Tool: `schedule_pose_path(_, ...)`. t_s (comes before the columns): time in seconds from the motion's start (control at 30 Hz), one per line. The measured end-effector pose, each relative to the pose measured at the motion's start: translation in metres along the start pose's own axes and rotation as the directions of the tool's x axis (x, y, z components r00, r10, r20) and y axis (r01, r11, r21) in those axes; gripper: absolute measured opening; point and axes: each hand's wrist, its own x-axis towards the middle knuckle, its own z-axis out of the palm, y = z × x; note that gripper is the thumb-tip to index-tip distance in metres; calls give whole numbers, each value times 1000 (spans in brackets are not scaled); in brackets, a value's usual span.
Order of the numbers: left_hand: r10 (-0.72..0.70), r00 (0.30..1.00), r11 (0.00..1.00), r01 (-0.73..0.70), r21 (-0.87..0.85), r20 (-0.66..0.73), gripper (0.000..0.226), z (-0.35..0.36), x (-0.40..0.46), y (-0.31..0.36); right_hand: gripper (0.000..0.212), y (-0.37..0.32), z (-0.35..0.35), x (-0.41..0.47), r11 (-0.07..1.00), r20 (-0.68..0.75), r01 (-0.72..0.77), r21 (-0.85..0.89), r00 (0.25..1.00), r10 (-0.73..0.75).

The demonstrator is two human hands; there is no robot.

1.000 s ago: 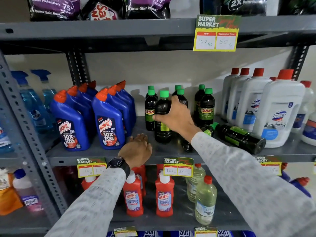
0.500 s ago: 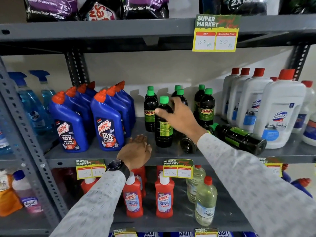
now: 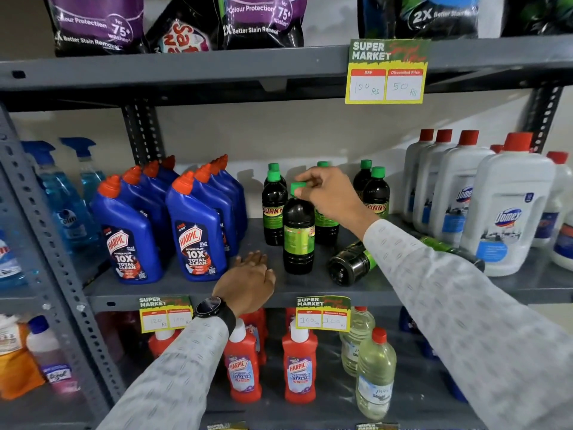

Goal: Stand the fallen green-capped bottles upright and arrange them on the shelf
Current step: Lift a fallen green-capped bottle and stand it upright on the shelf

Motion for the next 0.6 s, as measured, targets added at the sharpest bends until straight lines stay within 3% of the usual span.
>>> schedule_pose_path(0.2, 11, 1000, 1000, -11, -11, 6, 61, -5, -4, 5, 36, -2, 0, -1, 1000, -42, 1, -24, 999, -2)
schedule_pose_path(0.33, 30, 999, 1000, -29, 3, -19, 61, -5, -5, 4, 42, 2, -3, -7, 989, 146, -72, 127, 988, 53)
schedule_pose_path(0.43, 44, 998, 999, -43, 26, -42, 61, -4, -5, 3, 31, 7, -3, -13, 975, 250, -130, 183, 965, 82)
schedule_pose_path(0.53, 42, 998, 999, -40, 30, -45, 62, -4, -5, 2, 19, 11, -1, -11, 981, 188, -106, 164, 979, 74)
schedule_pose_path(0.6, 42, 998, 999, -41, 31, -41, 64, -3, -4, 1, 25, 12, 2, -10, 993, 134, -76, 89, 989, 63)
